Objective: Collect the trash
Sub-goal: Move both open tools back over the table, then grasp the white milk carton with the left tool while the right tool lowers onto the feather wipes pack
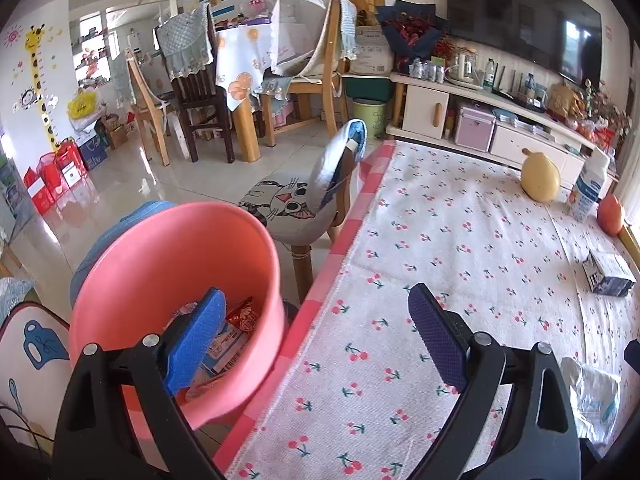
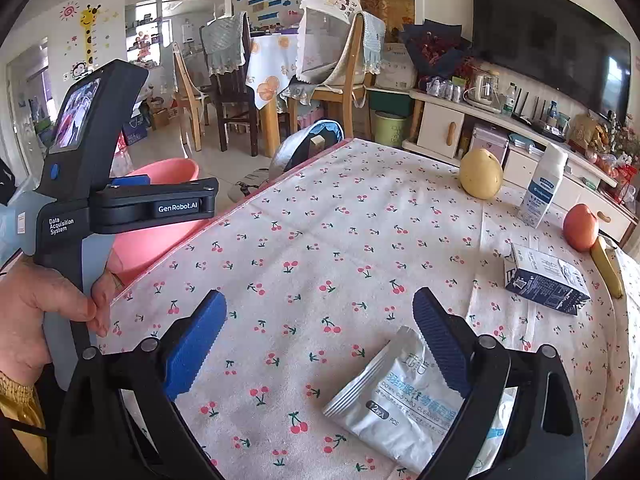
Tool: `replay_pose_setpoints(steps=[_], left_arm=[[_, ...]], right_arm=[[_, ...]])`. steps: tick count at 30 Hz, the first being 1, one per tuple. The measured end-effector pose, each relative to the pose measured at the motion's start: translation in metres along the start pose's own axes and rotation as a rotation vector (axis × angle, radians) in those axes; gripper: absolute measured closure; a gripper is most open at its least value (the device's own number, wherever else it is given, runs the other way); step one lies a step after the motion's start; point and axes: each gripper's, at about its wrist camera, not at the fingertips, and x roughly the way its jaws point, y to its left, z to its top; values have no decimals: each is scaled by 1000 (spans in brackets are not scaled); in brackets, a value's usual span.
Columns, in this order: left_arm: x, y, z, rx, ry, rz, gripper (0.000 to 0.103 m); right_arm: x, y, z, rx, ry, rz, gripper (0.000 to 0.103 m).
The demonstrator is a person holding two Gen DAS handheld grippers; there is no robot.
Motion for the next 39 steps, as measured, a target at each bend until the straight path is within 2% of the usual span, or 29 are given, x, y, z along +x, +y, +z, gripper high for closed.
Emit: replay_pose_setpoints(steps=[20, 30, 34, 37, 39], left_arm=[[-21, -69, -18, 146, 6, -41, 9], [-33, -97, -25, 183, 14, -66, 9], [-37, -107, -28, 199, 14, -73, 9], [-41, -112, -30, 199, 25, -106, 9], [-43, -113, -32, 191, 34, -123, 9]], right_arm=[[-17, -60, -17, 64, 18, 28, 9], [-34, -94, -19, 70, 15, 28, 9], [-33, -101, -23, 39, 48, 31, 9], [-27, -107, -30, 12, 84, 19, 9], [-21, -114, -35, 17, 118, 46, 9]])
